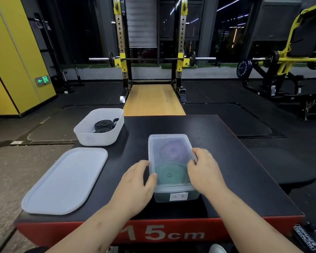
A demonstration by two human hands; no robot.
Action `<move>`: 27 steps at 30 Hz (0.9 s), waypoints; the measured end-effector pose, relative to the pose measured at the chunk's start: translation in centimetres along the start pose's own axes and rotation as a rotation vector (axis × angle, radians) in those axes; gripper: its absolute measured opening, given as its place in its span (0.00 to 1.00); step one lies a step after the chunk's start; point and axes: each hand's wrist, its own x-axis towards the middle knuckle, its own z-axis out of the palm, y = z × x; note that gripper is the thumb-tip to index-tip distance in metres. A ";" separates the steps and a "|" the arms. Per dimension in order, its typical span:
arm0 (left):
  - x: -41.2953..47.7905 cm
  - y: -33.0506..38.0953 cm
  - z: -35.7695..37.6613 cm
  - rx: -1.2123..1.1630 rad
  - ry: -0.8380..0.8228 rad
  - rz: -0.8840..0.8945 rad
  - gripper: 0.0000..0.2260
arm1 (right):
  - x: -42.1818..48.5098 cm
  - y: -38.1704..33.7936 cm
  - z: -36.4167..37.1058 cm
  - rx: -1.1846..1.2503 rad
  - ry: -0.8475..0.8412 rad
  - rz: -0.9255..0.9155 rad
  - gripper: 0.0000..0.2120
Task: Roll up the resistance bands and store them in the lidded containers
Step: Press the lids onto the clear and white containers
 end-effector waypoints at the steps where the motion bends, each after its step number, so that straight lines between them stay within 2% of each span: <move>1: 0.0 0.0 0.2 -0.016 -0.010 -0.010 0.18 | 0.0 0.1 0.0 0.001 0.003 -0.006 0.17; 5: -0.1 0.3 0.6 -0.058 0.005 -0.053 0.15 | 0.0 0.5 0.3 0.004 0.009 -0.022 0.16; 8: -0.4 0.5 0.8 -0.074 -0.002 -0.054 0.22 | 0.0 0.9 0.4 -0.032 -0.012 -0.034 0.20; 11: 0.2 0.8 0.4 0.051 -0.014 0.055 0.30 | 0.1 0.7 0.2 -0.075 -0.102 -0.075 0.27; 15: 1.2 0.8 0.4 0.199 -0.106 0.118 0.29 | 0.4 0.7 -0.2 -0.132 -0.229 -0.098 0.27; 22: 1.7 1.1 -0.3 0.345 -0.143 0.144 0.35 | 0.6 0.9 0.0 -0.173 -0.260 -0.088 0.28; 25: 2.9 1.8 -1.2 0.418 -0.154 0.128 0.30 | 1.2 0.5 -0.3 -0.246 -0.296 -0.086 0.28; 27: 3.8 2.3 -1.4 0.467 -0.121 0.123 0.20 | 1.9 0.2 -0.6 -0.314 -0.297 -0.104 0.26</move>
